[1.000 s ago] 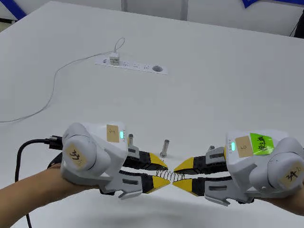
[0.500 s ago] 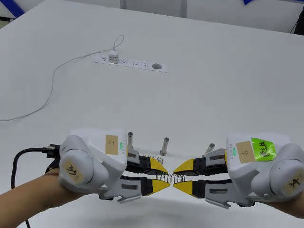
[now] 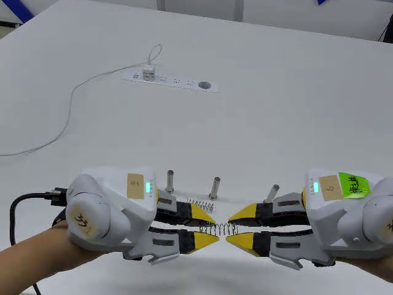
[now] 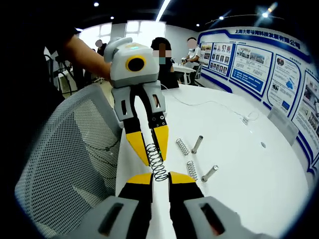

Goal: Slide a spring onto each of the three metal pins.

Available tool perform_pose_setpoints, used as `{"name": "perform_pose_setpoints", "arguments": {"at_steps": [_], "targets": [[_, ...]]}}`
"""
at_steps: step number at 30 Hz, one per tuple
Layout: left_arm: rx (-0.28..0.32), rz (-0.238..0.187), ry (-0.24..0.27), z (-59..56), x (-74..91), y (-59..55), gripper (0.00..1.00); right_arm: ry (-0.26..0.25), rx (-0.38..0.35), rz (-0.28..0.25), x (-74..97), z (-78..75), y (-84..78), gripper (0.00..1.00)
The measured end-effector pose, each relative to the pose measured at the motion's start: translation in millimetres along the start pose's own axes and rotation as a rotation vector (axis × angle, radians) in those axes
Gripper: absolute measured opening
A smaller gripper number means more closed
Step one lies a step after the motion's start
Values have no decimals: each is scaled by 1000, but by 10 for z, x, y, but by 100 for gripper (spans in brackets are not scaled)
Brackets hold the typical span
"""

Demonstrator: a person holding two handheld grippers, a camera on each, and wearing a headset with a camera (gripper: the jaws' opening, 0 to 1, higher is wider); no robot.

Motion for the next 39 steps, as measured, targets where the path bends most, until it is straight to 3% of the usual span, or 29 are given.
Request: {"name": "perform_pose_setpoints", "arguments": {"at_steps": [11, 20, 22, 39], "targets": [[4, 6, 14, 1, -33, 4, 10, -20, -59, -1, 34, 7, -12, 12], [4, 14, 16, 19, -15, -4, 10, 11, -69, -63, 90, -9, 77, 11], [-4, 26, 13, 9, -25, -16, 10, 17, -90, -106, 96, -10, 121, 11], [12, 13, 29, 29, -53, 9, 10, 5, -165, -213, 68, -50, 254, 11]]}}
Point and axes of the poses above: the centre of the closed fingertips' face, and the gripper's own axes: x roughly backward along the fingers, z roughly to its left, y roughly out of its top, the point moved 10 cm from there along x, roughly backward along the fingers, and after that the axes turned 5 degrees about x, right-handed, at the moved point
